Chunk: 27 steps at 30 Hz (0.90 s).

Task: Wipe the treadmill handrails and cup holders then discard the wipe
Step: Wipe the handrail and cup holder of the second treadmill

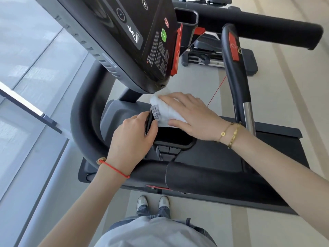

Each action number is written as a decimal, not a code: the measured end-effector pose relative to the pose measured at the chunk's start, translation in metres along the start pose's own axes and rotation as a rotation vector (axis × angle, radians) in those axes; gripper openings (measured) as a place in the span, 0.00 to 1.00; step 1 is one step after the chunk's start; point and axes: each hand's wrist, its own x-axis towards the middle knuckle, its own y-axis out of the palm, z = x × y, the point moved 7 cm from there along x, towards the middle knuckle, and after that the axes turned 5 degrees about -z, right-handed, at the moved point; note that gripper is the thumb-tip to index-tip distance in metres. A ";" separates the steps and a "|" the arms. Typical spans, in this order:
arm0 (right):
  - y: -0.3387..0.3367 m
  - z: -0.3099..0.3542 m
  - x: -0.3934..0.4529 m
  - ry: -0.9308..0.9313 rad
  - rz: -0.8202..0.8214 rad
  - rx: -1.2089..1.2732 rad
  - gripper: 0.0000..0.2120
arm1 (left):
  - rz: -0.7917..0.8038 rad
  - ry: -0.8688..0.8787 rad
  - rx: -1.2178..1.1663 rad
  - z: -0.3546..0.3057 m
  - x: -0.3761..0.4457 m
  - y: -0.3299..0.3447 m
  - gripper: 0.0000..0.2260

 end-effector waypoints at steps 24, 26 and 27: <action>0.011 -0.034 0.025 0.169 0.068 0.311 0.14 | 0.033 0.025 0.019 0.003 0.002 0.009 0.11; 0.013 -0.032 0.021 0.213 0.006 0.302 0.16 | 0.044 0.022 0.017 0.004 0.003 0.010 0.10; 0.015 -0.033 0.013 0.257 -0.025 0.311 0.17 | 0.045 0.026 0.018 0.003 0.003 0.010 0.10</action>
